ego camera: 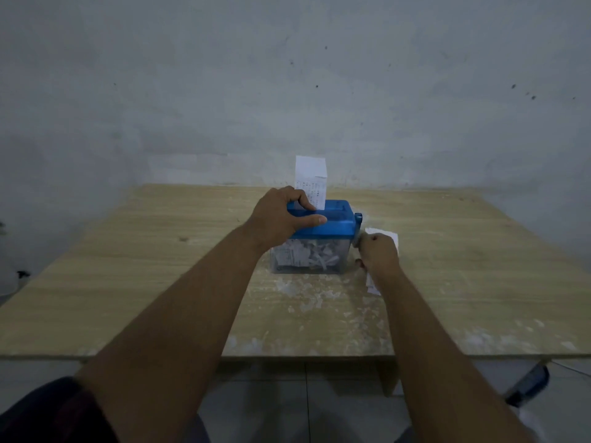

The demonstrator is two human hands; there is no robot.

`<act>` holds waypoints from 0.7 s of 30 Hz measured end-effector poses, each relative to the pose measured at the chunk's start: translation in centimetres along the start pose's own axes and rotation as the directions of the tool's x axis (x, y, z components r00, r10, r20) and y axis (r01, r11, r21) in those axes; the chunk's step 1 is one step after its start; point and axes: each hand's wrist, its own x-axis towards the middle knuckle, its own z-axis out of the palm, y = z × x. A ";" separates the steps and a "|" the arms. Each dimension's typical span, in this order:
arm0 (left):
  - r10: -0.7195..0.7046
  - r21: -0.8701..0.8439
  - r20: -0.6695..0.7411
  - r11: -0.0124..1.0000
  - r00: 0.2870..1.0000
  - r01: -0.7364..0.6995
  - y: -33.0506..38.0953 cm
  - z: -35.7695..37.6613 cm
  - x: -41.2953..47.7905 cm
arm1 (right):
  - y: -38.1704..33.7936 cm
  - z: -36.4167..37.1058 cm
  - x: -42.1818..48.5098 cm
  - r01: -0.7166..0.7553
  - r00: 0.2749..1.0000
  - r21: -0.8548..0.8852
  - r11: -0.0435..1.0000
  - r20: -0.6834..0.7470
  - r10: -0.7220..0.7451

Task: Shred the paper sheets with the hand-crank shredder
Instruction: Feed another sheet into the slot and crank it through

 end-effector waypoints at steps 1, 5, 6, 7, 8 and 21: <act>0.000 -0.001 -0.002 1.000 1.000 0.000 0.0 0.0 0.0 | 0.5 -0.1 -1.0 0.016 0.999 0.026 1.000 -0.041 -0.015; 0.004 -0.021 0.004 1.000 1.000 -0.003 0.1 -0.1 0.0 | -0.2 -1.4 -4.5 0.112 0.982 0.154 0.982 -0.169 -0.086; 0.004 -0.018 0.010 1.000 1.000 -0.004 0.1 -0.1 0.0 | -0.9 -2.0 -5.1 0.131 0.980 0.173 0.976 -0.169 -0.102; 0.008 -0.008 0.019 1.000 1.000 -0.008 0.1 -0.2 0.1 | -1.6 -2.7 -5.6 0.146 0.981 0.199 0.969 -0.155 -0.116; 0.017 0.002 0.032 1.000 0.999 -0.017 0.1 -0.3 0.1 | -2.4 -3.4 -5.9 0.165 0.981 0.230 0.959 -0.137 -0.136; 0.004 -0.003 0.037 1.000 0.999 -0.004 -0.3 -0.4 0.6 | -9.6 -3.6 2.5 0.233 0.971 0.098 0.967 0.030 -0.237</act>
